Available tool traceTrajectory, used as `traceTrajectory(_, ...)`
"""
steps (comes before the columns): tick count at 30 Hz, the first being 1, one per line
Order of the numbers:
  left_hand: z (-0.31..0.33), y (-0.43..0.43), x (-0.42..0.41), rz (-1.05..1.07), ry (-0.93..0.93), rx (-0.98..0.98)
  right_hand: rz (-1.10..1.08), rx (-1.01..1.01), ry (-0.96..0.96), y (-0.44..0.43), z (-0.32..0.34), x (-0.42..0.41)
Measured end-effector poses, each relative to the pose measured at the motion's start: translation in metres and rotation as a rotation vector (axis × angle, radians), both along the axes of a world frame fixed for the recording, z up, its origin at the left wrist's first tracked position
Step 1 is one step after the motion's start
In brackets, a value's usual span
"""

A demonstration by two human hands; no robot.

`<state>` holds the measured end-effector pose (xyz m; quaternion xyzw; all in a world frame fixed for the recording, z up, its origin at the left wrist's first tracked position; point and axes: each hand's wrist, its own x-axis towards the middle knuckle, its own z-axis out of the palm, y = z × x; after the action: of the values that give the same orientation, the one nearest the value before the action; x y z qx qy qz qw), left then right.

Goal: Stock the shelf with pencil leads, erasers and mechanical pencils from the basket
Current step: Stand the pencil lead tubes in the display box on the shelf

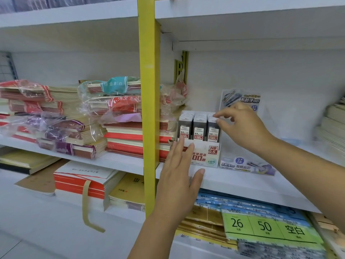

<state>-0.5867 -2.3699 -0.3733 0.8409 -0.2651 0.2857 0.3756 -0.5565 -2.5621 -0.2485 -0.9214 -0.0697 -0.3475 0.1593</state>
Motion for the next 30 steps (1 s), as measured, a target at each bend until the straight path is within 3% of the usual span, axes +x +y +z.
traceTrajectory(4,-0.003,0.001,-0.005,-0.012,0.004,0.025,-0.009,0.024,-0.009,-0.003,-0.006,-0.019)
traceTrajectory(8,-0.019,0.007,-0.025,0.06,-0.113,0.045,0.229,0.246,-0.162,-0.001,-0.027,-0.078)
traceTrajectory(12,-0.061,0.011,-0.063,0.043,-0.171,0.136,0.39,0.475,-0.068,-0.001,-0.094,-0.144)
traceTrajectory(14,-0.099,0.012,-0.081,-0.062,-0.007,0.328,0.358,0.544,0.093,-0.006,-0.15,-0.163)
traceTrajectory(17,-0.164,0.014,-0.098,-0.208,0.334,0.603,0.205,0.566,0.517,-0.02,-0.252,-0.182)
traceTrajectory(19,-0.209,0.011,-0.104,-0.214,0.531,0.677,0.081,0.59,0.772,-0.032,-0.322,-0.191)
traceTrajectory(23,-0.3,0.002,-0.123,-0.191,0.86,0.689,-0.128,0.583,1.094,-0.053,-0.44,-0.216)
traceTrajectory(26,-0.356,-0.002,-0.136,-0.171,1.052,0.697,-0.194,0.631,1.253,-0.057,-0.495,-0.234)
traceTrajectory(30,-0.403,-0.006,-0.148,-0.14,1.238,0.645,-0.286,0.646,1.253,-0.051,-0.537,-0.244)
